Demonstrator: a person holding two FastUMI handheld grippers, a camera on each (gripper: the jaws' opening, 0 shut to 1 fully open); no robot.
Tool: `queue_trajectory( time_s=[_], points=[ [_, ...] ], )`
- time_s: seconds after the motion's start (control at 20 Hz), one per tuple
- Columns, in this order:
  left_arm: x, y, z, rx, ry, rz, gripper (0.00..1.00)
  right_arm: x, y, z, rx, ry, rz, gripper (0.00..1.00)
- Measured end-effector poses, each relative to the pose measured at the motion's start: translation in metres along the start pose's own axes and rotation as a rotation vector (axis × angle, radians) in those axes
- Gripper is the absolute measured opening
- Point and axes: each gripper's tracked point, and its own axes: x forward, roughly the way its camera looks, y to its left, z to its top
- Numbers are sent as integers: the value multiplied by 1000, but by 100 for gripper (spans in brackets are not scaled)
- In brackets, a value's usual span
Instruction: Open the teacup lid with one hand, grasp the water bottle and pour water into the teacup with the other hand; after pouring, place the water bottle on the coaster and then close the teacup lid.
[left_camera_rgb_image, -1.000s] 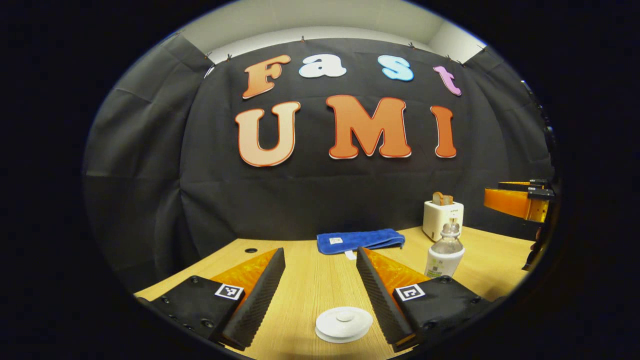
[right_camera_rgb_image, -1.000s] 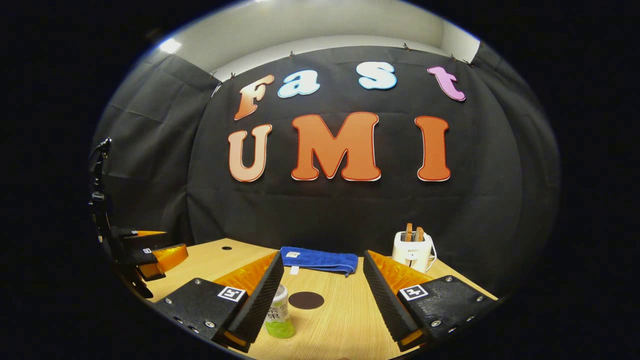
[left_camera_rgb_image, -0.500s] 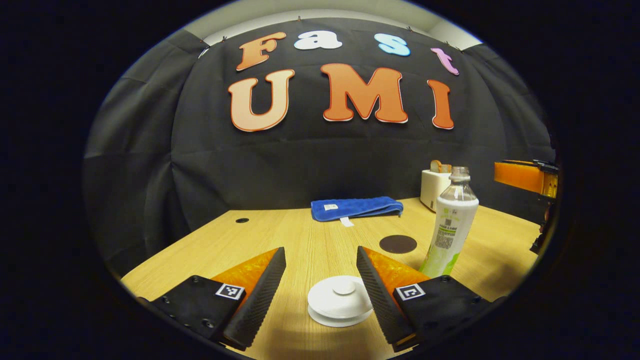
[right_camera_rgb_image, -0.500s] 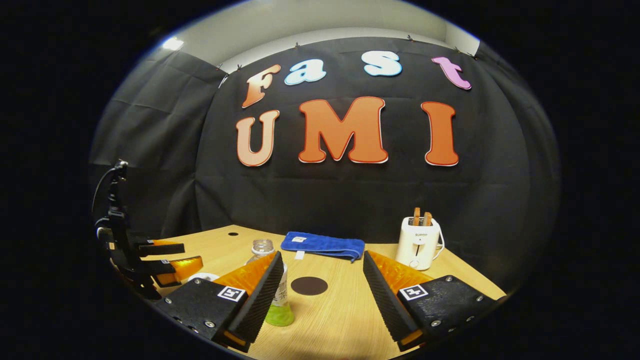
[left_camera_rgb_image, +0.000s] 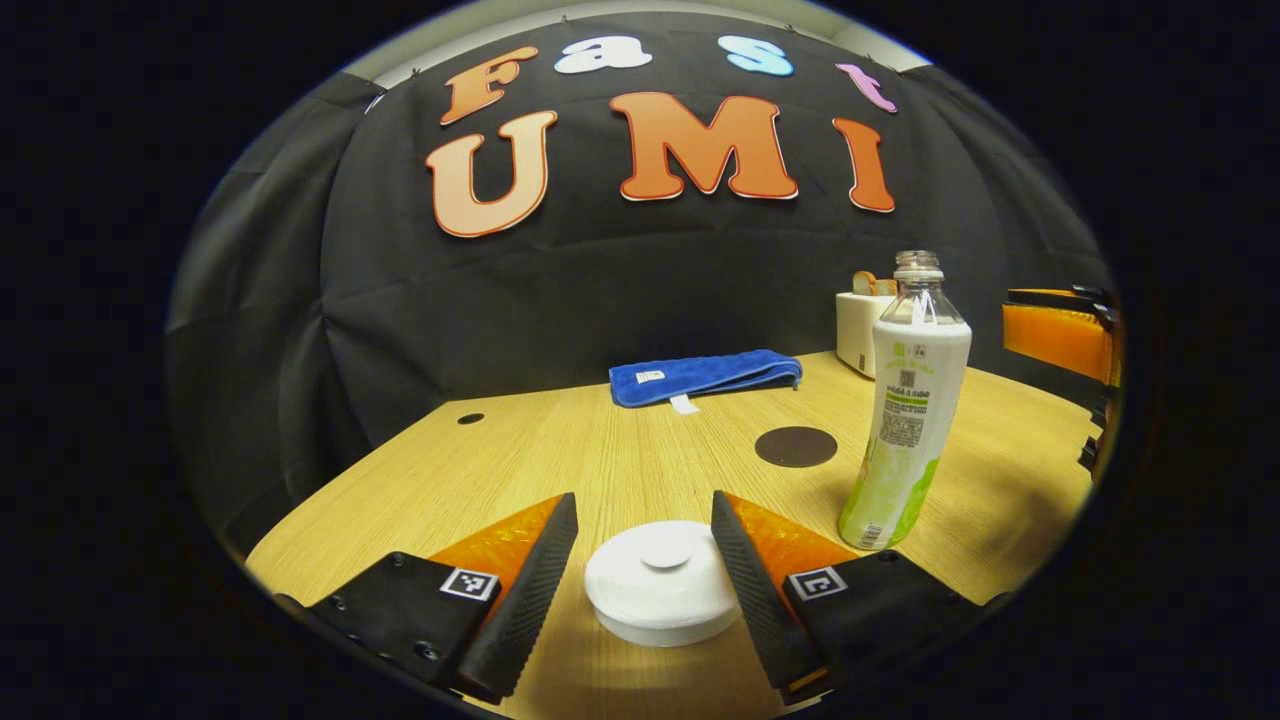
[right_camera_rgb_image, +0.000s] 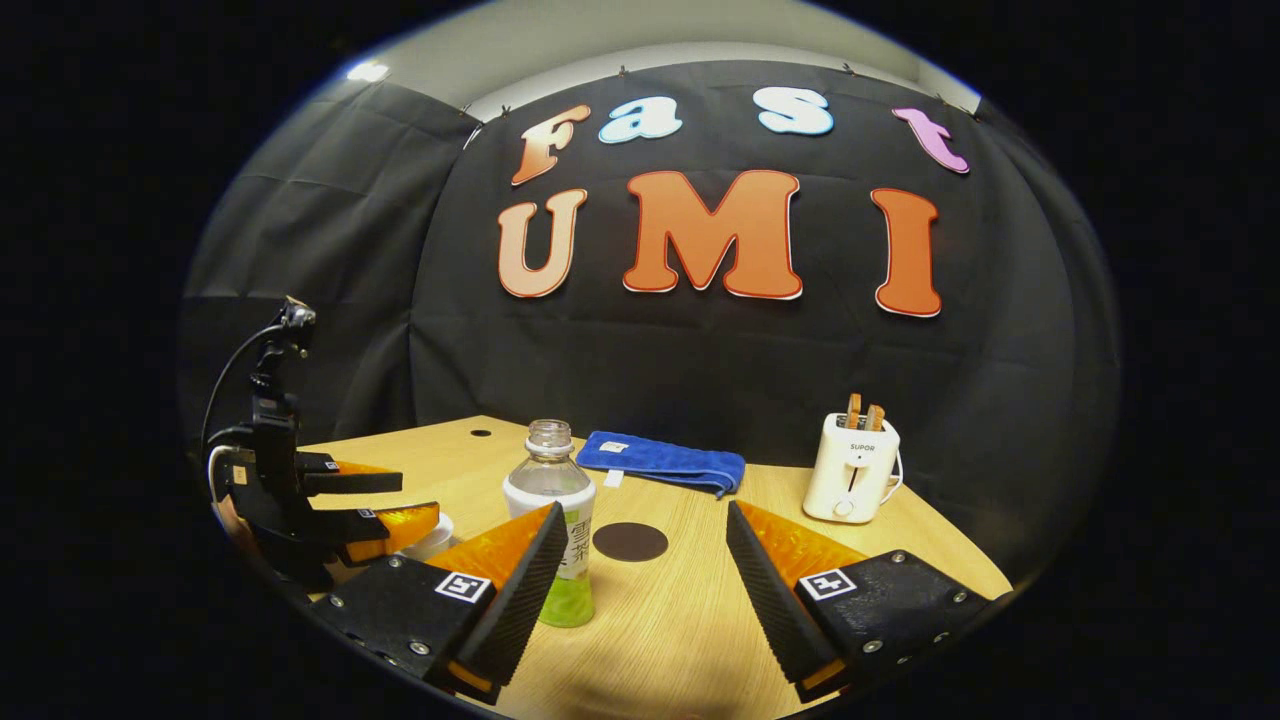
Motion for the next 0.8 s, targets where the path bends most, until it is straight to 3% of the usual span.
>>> queue_trajectory(
  time_s=[0.15,0.35,0.5,0.55,0.7,0.8],
  points=[
    [4,2,-4,-6,23,8,69,0,-4,-2,-1,4,-4,96],
    [4,-4,-10,-5,36,-5,57,1,-7,-4,7,6,-9,96],
    [8,-7,-7,13,47,-7,29,1,-8,-6,8,6,-9,96],
    [9,-7,-7,14,46,-7,37,2,-8,-6,8,8,-7,96],
    [10,-8,-7,12,43,-4,29,3,-6,-9,5,14,1,96],
    [10,-6,-2,9,31,0,31,4,-3,-12,2,21,12,96]
  ],
)
